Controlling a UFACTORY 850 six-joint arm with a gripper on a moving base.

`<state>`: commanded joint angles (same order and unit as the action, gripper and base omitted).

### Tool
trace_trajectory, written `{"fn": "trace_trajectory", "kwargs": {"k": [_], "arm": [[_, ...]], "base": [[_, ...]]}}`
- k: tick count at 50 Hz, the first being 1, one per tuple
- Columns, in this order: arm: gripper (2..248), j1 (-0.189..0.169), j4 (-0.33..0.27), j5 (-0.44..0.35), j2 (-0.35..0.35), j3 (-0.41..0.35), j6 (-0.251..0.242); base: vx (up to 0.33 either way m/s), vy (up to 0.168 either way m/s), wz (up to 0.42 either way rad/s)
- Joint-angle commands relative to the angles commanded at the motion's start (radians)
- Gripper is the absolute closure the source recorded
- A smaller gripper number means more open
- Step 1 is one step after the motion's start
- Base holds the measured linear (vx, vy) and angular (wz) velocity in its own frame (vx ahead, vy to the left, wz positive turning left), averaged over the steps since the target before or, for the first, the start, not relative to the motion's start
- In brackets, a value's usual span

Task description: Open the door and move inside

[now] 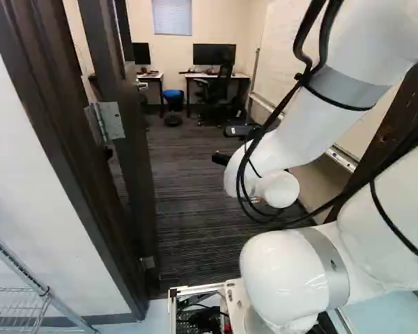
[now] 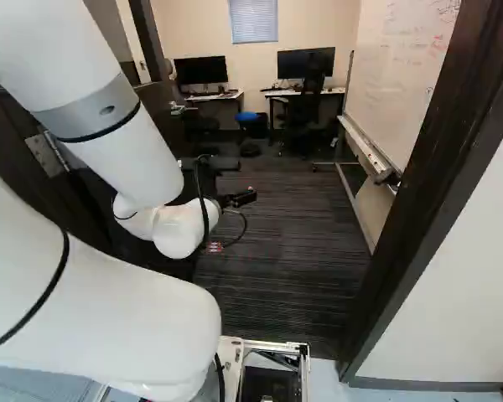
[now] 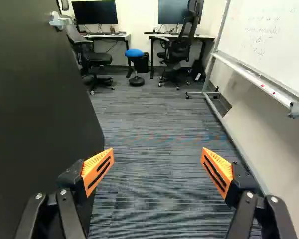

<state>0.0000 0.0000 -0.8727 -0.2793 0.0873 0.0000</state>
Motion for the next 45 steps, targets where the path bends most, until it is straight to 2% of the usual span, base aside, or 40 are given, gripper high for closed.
{"fn": "trace_trajectory", "kwargs": {"k": [45], "arm": [[3, 0.0, 0.0, 0.0, 0.0, 0.0, 0.0]], "base": [[0.17, -0.028, -0.012]]}}
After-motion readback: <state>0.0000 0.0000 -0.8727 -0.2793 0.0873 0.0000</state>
